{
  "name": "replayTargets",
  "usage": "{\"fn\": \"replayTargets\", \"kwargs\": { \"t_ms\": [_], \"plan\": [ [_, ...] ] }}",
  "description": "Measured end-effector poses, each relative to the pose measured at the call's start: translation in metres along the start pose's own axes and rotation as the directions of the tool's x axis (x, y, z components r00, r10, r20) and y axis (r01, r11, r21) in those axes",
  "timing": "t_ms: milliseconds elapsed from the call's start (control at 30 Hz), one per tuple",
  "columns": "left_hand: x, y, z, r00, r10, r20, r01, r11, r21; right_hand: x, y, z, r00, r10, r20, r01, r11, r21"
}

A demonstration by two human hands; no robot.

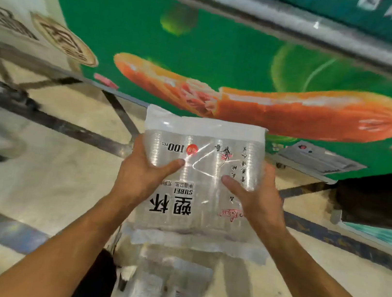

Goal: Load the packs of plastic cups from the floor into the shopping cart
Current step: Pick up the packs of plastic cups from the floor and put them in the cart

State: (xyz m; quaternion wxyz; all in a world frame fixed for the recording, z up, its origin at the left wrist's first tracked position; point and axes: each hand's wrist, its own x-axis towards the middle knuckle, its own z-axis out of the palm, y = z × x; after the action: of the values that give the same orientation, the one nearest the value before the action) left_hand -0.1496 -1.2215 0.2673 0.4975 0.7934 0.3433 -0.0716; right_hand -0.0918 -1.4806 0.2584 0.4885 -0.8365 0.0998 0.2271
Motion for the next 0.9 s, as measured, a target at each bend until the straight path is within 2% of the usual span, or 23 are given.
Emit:
{"fn": "replayTargets", "kwargs": {
  "t_ms": [100,233,467,700,900],
  "plan": [
    [-0.037,0.033,-0.086,0.995,-0.075,-0.061,0.073,0.996,-0.044,-0.038,-0.089,0.010,0.995,-0.060,0.082,0.063,0.998,-0.030],
    [-0.092,0.059,-0.204,0.987,-0.109,-0.122,0.092,0.987,-0.134,-0.094,-0.199,0.038,0.969,-0.172,0.174,0.182,0.982,-0.042],
    [-0.178,0.100,-0.427,0.950,-0.139,-0.280,0.084,0.976,-0.202,-0.198,-0.398,0.124,0.864,-0.304,0.402,0.349,0.936,-0.043],
    [-0.208,0.116,-0.640,0.882,-0.178,-0.437,0.049,0.956,-0.290,-0.267,-0.604,0.239,0.766,-0.367,0.527,0.493,0.862,-0.116],
    [-0.205,0.116,-0.762,0.818,-0.220,-0.531,0.041,0.944,-0.327,-0.295,-0.712,0.331,0.677,-0.405,0.615,0.603,0.784,-0.147]
  ]
}}
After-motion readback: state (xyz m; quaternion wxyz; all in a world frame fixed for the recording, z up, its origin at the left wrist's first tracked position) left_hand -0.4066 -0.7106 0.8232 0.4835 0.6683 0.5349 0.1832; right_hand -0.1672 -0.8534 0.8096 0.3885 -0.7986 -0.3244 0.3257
